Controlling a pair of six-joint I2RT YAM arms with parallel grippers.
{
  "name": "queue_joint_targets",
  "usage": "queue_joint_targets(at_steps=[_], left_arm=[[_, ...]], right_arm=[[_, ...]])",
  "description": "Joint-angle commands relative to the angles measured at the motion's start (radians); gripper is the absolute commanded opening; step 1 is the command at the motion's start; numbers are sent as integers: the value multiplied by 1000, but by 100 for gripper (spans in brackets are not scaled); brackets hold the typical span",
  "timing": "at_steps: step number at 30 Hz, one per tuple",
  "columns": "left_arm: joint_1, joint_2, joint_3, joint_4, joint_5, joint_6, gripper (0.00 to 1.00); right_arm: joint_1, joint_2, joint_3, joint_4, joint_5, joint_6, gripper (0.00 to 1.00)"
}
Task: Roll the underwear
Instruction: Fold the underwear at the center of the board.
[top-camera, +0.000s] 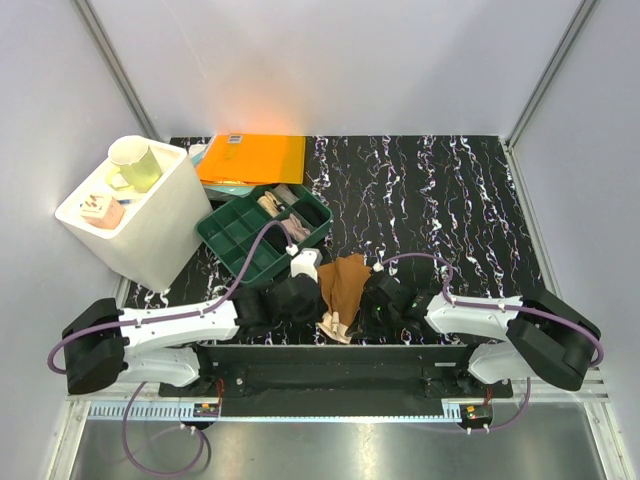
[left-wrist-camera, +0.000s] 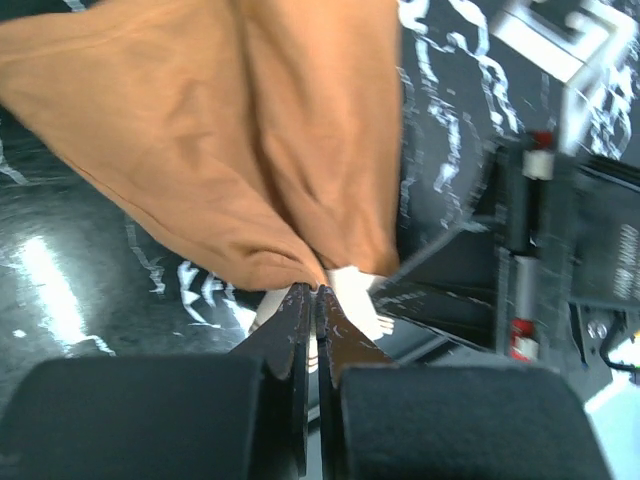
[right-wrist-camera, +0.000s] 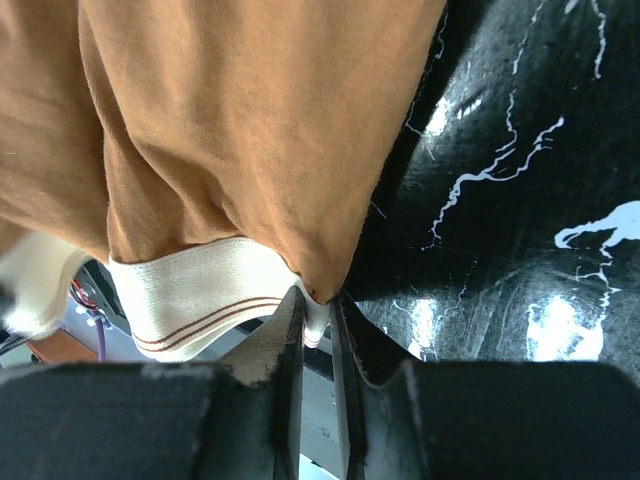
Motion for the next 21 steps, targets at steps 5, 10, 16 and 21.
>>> queue_joint_targets(at_steps=[5,10,16,21], left_arm=[[-22,-29,52,-52,41,-2,0],[-22,-72,6,-92,87,-72,0],[-23,-107,-53,-89,87,-108,0],[-25,-73,-47,-82,96,-111,0]], right_arm=[[9,-28,15,-175,129,-14,19],[9,-56,29,-222,154,-18,20],[9,-42,54,-245,154,-50,26],[17,-89,139,-337,150,-87,47]])
